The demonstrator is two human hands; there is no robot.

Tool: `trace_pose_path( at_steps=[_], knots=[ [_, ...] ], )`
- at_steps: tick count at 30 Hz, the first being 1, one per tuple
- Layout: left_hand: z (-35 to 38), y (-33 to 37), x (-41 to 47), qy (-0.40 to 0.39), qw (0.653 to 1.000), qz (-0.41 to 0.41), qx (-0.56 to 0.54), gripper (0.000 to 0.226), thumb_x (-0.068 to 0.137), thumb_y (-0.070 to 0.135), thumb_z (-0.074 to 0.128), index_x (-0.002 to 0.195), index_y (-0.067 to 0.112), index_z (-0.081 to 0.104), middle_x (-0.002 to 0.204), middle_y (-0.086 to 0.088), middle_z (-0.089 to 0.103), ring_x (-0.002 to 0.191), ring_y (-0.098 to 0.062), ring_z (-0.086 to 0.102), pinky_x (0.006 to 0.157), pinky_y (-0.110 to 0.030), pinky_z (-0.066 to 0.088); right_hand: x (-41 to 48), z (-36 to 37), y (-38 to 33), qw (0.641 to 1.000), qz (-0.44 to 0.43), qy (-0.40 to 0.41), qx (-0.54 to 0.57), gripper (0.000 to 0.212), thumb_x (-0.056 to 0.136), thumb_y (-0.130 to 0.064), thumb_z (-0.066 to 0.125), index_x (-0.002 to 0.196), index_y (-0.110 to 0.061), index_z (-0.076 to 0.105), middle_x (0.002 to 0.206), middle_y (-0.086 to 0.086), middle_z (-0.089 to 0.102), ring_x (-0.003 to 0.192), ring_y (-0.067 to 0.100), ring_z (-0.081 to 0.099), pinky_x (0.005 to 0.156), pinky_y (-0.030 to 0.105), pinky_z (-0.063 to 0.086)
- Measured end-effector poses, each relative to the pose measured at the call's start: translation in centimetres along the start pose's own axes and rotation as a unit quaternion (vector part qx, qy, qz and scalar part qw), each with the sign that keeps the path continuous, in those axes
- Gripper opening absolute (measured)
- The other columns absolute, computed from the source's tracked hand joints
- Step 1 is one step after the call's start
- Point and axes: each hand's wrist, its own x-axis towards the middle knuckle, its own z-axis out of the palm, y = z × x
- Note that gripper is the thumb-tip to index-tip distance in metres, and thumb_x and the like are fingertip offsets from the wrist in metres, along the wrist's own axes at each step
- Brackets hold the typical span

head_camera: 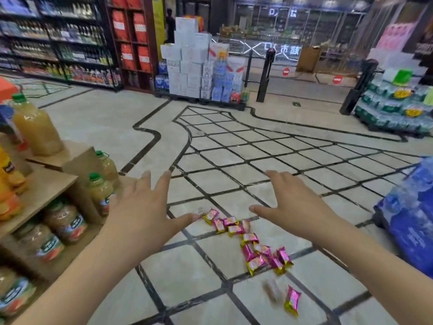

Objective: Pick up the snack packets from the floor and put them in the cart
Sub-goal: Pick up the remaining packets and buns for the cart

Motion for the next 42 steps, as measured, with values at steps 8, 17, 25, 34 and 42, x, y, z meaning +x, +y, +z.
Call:
trace_pose_path(
  at_steps=[8, 17, 25, 34, 42],
  knots=[
    [1.2, -4.4, 16.0, 0.008, 0.999, -0.028, 0.04, 0.105, 0.072, 0.089, 0.033, 0.153, 0.031, 0.001, 0.162, -0.008, 0.013, 0.148, -0.032, 0.017, 0.115, -0.055, 0.024, 16.6, 2.6, -1.6, 1.0, 0.009, -0.023, 0.003, 0.088, 0.084, -0.068, 0.053, 0.149, -0.019, 0.02, 0.141, 0.006, 0.039, 0.131, 0.026, 0.038, 0.104, 0.037, 0.04],
    [2.4, -8.4, 34.5, -0.013, 0.999, 0.019, 0.025, 0.096, 0.081, 0.081, 0.036, 0.153, 0.026, 0.004, 0.162, -0.008, 0.011, 0.148, -0.032, 0.013, 0.117, -0.054, 0.02, 32.9, 3.9, -4.0, 0.996, 0.058, -0.07, 0.02, 0.086, 0.086, -0.068, 0.05, 0.15, -0.021, 0.017, 0.145, 0.003, 0.035, 0.135, 0.022, 0.034, 0.103, 0.033, 0.038],
    [7.4, -6.0, 47.4, -0.056, 0.997, 0.05, 0.011, 0.095, 0.08, 0.082, 0.033, 0.154, 0.029, 0.007, 0.162, -0.006, 0.011, 0.148, -0.03, 0.013, 0.117, -0.051, 0.021, 44.4, 7.1, 0.7, 0.989, 0.082, -0.112, 0.046, 0.086, 0.086, -0.069, 0.049, 0.15, -0.022, 0.016, 0.145, 0.003, 0.035, 0.133, 0.022, 0.035, 0.103, 0.034, 0.039],
    [17.4, -2.7, 62.1, -0.103, 0.994, -0.024, 0.005, 0.089, 0.081, 0.082, 0.035, 0.15, 0.027, 0.022, 0.15, -0.002, 0.037, 0.137, -0.026, 0.036, 0.109, -0.046, 0.037, 59.9, 11.9, 10.1, 0.983, 0.073, -0.152, 0.067, 0.084, 0.084, -0.07, 0.051, 0.146, -0.019, 0.026, 0.144, 0.005, 0.039, 0.132, 0.023, 0.038, 0.102, 0.035, 0.042],
    [29.4, -2.2, 69.7, -0.169, 0.984, -0.053, -0.014, 0.113, 0.065, 0.093, 0.013, 0.145, 0.017, 0.04, 0.138, -0.006, 0.054, 0.126, -0.025, 0.052, 0.1, -0.042, 0.048, 70.3, 23.8, 16.7, 0.947, 0.14, -0.271, 0.102, 0.088, 0.084, -0.07, 0.053, 0.147, -0.015, 0.027, 0.142, 0.009, 0.043, 0.129, 0.027, 0.043, 0.099, 0.037, 0.043]
  ],
)
